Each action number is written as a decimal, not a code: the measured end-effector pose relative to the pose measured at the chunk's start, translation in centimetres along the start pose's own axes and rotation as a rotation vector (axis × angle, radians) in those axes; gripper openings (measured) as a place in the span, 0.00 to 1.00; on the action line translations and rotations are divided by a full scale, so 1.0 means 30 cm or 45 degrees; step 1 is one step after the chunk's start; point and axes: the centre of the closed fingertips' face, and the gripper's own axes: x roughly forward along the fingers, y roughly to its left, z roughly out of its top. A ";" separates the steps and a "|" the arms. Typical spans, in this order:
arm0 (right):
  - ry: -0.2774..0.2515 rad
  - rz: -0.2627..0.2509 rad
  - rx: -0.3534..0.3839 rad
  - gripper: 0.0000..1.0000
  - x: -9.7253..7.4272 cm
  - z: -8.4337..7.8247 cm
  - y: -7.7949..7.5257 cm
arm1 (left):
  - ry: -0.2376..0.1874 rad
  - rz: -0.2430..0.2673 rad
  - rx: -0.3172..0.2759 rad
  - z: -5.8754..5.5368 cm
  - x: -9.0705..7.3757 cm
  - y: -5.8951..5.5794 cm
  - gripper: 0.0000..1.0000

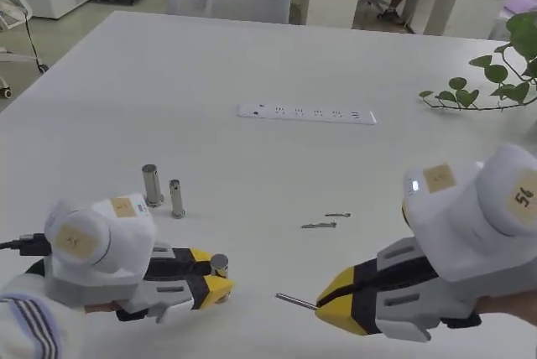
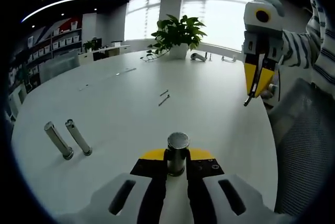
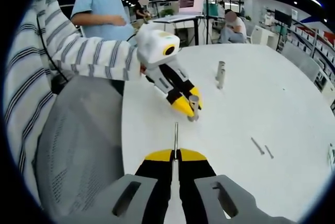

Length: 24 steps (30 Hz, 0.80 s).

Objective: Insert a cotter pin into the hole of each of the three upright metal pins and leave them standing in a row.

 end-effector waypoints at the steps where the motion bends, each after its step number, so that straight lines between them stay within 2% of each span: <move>1: 0.001 -0.003 0.001 0.03 0.003 0.002 -0.005 | 0.001 0.005 -0.007 0.000 0.000 0.001 0.12; 24: 0.049 -0.011 -0.070 0.03 0.073 0.020 -0.075 | -0.002 0.099 -0.069 -0.004 0.002 0.001 0.12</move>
